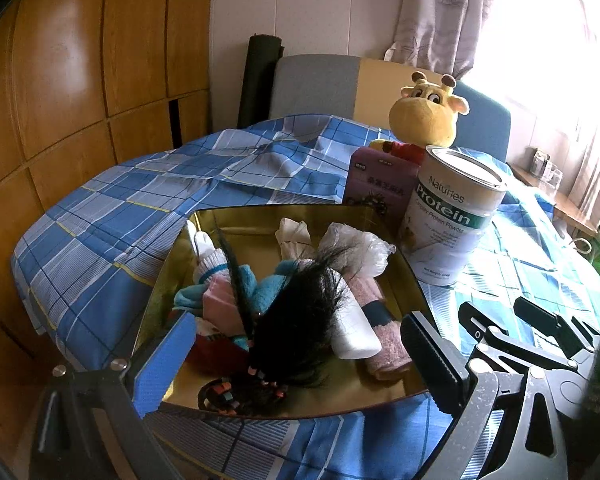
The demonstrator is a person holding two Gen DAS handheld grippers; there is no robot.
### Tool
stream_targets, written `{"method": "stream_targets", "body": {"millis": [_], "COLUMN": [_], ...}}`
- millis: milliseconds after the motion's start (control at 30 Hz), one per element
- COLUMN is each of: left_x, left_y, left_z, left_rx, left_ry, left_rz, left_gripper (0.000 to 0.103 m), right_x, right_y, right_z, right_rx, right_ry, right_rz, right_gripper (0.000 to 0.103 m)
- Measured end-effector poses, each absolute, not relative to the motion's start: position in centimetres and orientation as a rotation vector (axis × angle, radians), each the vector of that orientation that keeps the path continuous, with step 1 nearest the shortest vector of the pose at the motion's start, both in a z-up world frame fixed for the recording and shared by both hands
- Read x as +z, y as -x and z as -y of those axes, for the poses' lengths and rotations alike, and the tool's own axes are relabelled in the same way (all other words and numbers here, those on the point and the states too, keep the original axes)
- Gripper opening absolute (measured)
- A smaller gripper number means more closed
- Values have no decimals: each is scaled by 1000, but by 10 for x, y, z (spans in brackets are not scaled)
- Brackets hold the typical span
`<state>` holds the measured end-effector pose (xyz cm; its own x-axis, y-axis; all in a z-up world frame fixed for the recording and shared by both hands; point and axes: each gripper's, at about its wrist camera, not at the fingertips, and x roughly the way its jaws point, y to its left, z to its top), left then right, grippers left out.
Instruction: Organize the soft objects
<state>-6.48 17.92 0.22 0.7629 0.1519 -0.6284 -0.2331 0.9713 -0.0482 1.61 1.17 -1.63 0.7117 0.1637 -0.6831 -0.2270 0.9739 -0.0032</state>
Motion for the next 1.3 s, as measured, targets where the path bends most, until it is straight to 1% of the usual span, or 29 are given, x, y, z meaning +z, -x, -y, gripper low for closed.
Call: {"method": "stream_targets", "body": {"millis": [1300], "left_x": [2], "left_y": [68], "left_z": [-179], "left_rx": [222], "left_ry": [107], "left_rz": [-661], "left_gripper": [102], "right_x": [-20], "right_y": [-15], "right_z": [-8], "right_rx": [215], "right_ry": [72], "right_rz": [-762], "right_gripper": [70]}}
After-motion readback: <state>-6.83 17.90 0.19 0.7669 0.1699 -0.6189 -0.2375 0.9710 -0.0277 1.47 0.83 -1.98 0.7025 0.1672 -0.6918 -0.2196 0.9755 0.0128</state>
